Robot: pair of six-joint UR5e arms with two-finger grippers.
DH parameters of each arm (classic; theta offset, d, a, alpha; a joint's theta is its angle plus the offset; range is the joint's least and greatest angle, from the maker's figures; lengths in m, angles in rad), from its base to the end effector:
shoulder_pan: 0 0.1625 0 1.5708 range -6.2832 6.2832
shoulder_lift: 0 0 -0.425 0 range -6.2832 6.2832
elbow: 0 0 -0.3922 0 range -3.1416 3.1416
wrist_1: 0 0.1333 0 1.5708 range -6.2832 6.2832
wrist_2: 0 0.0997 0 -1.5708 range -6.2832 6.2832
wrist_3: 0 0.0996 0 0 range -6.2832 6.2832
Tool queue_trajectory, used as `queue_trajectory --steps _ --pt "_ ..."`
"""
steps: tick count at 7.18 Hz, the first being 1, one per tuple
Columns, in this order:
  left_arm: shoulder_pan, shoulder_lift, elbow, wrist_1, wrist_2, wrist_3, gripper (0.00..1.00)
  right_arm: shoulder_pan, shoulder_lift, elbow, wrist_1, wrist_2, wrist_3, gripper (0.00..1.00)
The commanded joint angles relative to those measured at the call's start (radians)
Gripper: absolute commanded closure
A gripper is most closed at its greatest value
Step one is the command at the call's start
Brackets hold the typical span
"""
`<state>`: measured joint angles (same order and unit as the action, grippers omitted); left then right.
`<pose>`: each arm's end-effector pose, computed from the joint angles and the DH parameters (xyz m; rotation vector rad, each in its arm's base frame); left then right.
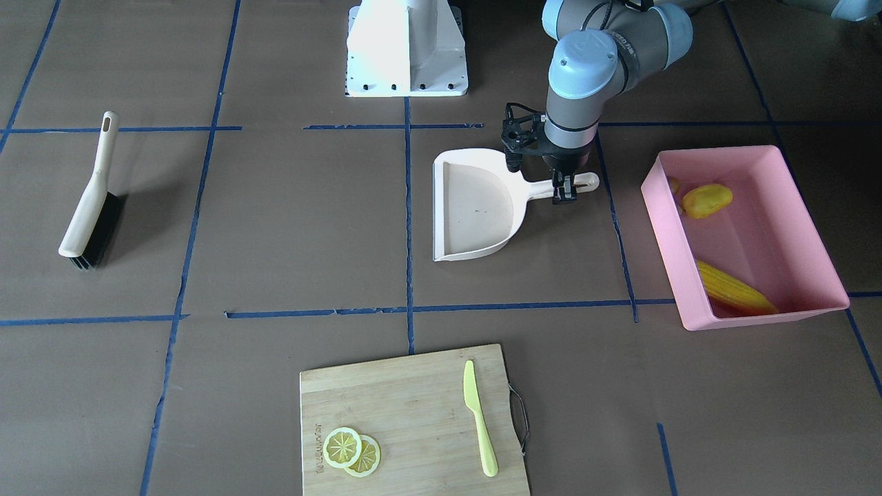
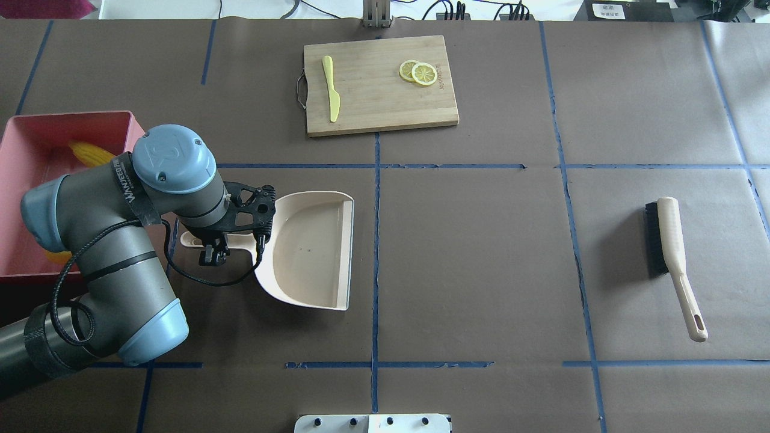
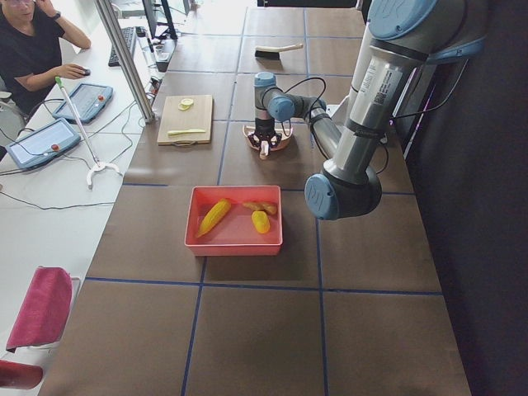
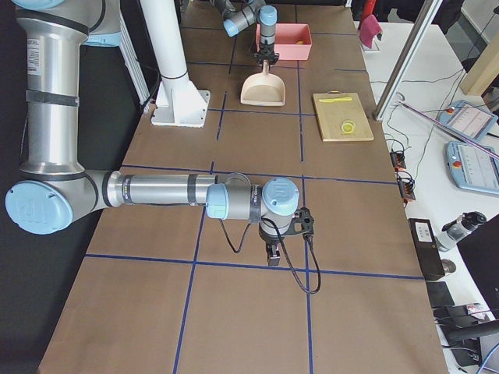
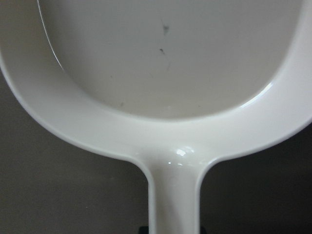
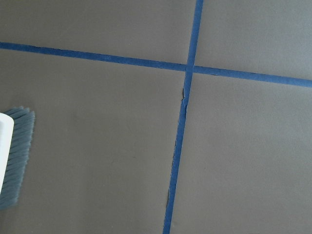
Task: Sweep and dump trash into bin
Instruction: 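Set the empty dustpan on the table with the left gripper and release it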
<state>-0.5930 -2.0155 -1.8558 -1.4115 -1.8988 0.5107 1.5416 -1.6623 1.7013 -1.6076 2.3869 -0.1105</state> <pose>0.4493 -0.4248 0.3102 0.5279 0.4892 1.5245 0.0475 -0.4545 0.6384 0.0353 -0.8160 -0.1328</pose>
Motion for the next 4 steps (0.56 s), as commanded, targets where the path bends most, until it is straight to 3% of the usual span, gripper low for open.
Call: queue_trajectory --steps 1,4 --pt "-0.001 0.003 0.000 0.002 0.006 0.006 0.01 0.000 0.001 0.001 0.000 0.000 0.000 0.00" --pt "-0.010 0.004 -0.028 0.011 0.006 -0.004 0.00 0.000 0.001 0.003 0.000 0.000 0.000 0.00"
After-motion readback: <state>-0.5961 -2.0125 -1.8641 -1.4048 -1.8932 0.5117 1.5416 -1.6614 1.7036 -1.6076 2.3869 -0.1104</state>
